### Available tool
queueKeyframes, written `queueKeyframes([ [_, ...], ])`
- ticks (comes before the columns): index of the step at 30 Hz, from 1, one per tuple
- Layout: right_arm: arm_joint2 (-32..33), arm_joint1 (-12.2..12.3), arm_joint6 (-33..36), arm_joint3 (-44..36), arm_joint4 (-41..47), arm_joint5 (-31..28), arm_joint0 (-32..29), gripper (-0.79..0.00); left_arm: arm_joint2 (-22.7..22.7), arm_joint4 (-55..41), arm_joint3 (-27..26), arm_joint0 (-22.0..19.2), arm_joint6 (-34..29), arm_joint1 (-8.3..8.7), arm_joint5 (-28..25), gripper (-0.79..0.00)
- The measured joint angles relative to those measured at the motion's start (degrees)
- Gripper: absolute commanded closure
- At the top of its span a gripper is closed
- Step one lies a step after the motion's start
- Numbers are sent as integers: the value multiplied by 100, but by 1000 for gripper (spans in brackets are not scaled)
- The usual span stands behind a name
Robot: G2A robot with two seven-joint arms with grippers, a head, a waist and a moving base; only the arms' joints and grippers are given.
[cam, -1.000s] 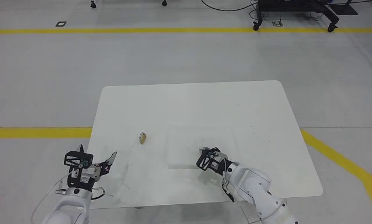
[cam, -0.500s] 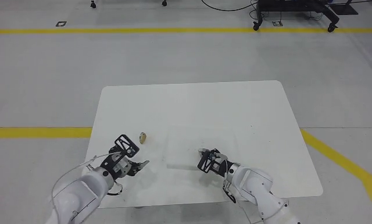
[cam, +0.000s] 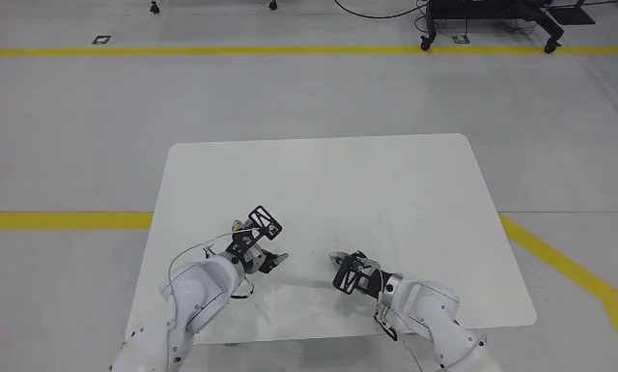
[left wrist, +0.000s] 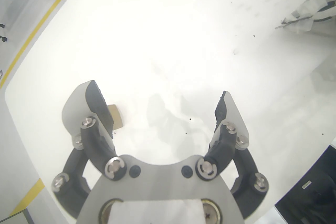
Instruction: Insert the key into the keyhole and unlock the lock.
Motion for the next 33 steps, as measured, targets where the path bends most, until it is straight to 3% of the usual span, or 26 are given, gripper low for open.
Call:
queueKeyframes([
  [8, -31, -11, 16, 46, 129, 82, 47, 0, 547, 524, 575, -178, 105, -113, 325, -785],
  [13, 87, -23, -272, 142, 741, -1, 58, 0, 689, 727, 712, -237, 189, -168, 542, -785],
  [20, 431, 40, -780, 240, 1492, -639, -19, 0, 290, 443, 172, 87, 403, -101, 307, -785],
  [23, 562, 76, -982, 253, 1585, -866, -78, 0, 288, 439, 165, 99, 414, -97, 306, -785],
  [31, 603, 85, -998, 255, 1568, -848, -95, 0, 266, 402, 129, 125, 459, -96, 276, -785],
  [33, 597, 84, -998, 243, 1571, -841, -102, 0, 11, -49, -12, 286, 830, -59, -41, -785],
])
